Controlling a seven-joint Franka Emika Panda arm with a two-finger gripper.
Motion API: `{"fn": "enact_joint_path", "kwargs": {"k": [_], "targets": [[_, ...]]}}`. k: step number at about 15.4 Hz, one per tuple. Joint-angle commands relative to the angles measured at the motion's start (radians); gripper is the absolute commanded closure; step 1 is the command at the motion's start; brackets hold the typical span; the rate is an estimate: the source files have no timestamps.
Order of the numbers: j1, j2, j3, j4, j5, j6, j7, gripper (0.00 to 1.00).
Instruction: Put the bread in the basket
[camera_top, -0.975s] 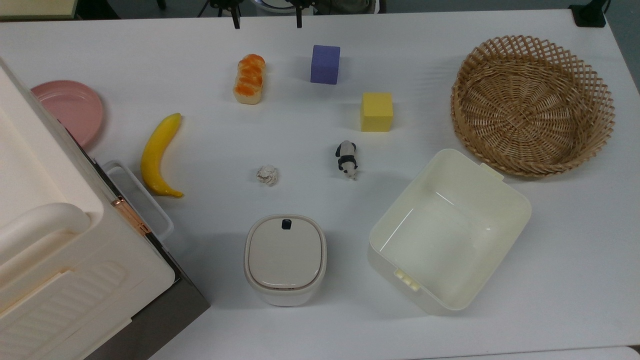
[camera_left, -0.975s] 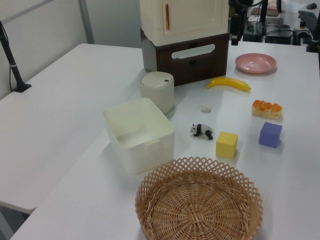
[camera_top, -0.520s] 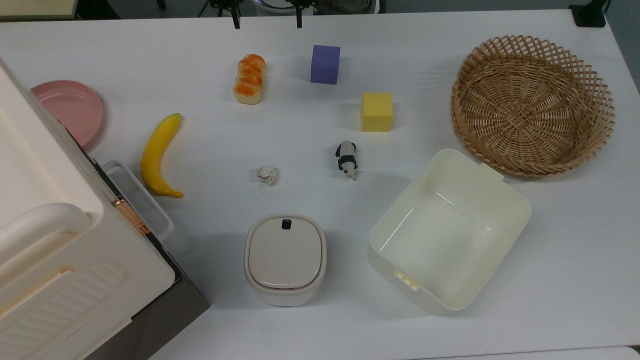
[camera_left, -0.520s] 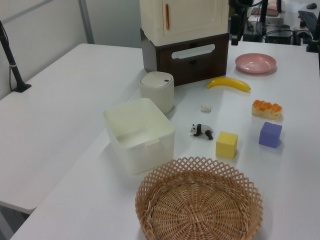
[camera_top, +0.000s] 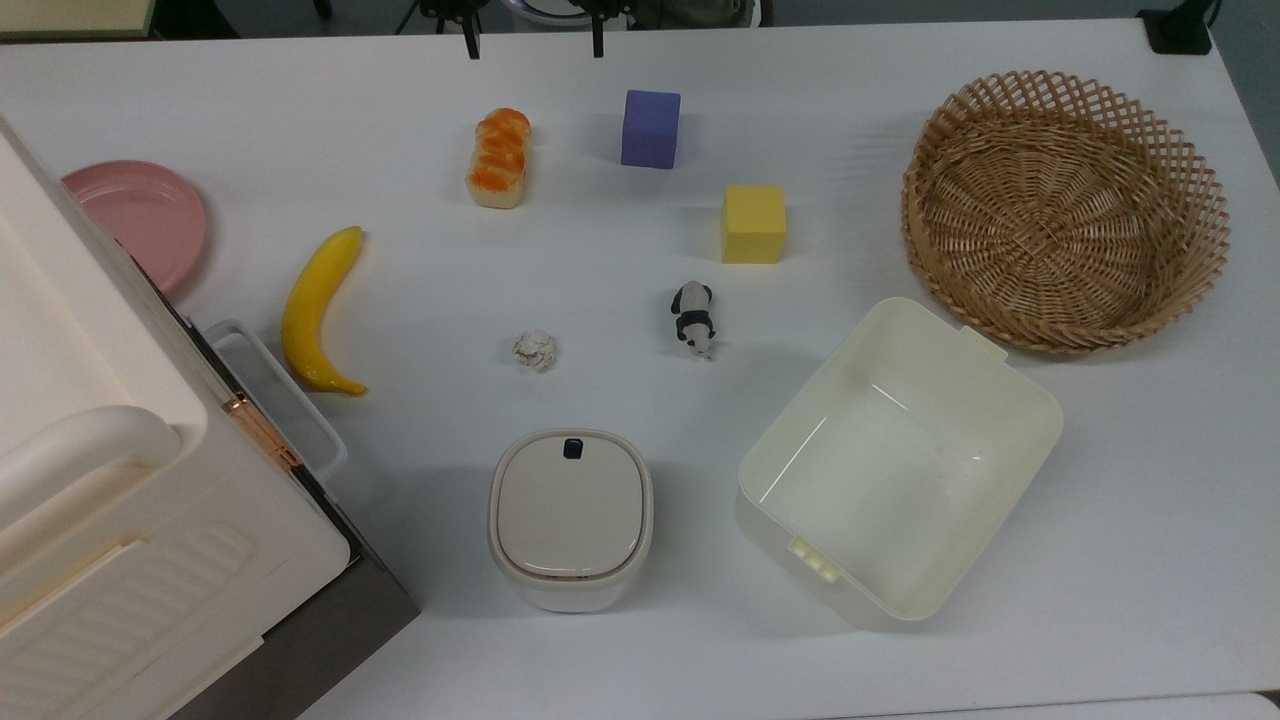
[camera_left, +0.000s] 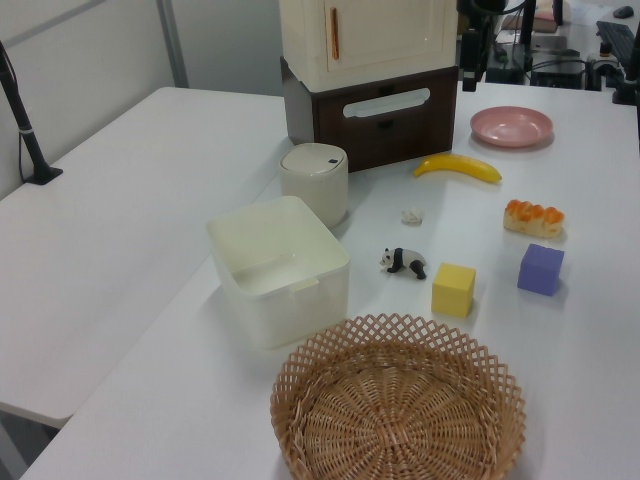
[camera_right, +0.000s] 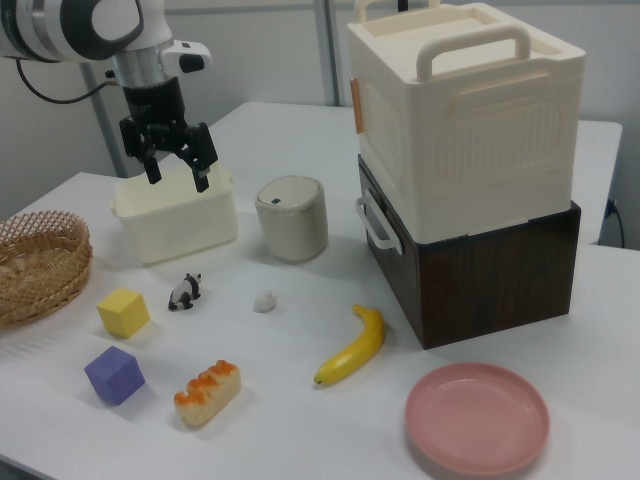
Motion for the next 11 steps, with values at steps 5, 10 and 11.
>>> {"fn": "enact_joint_path", "kwargs": {"k": [5, 10, 11], "targets": [[0.007, 0.014, -0.006, 0.004, -0.036, -0.012, -0.017, 0.0], [0.007, 0.023, -0.006, 0.001, -0.043, 0.017, -0.015, 0.0], [0.007, 0.017, -0.009, 0.0, -0.043, 0.017, -0.015, 0.0]]}}
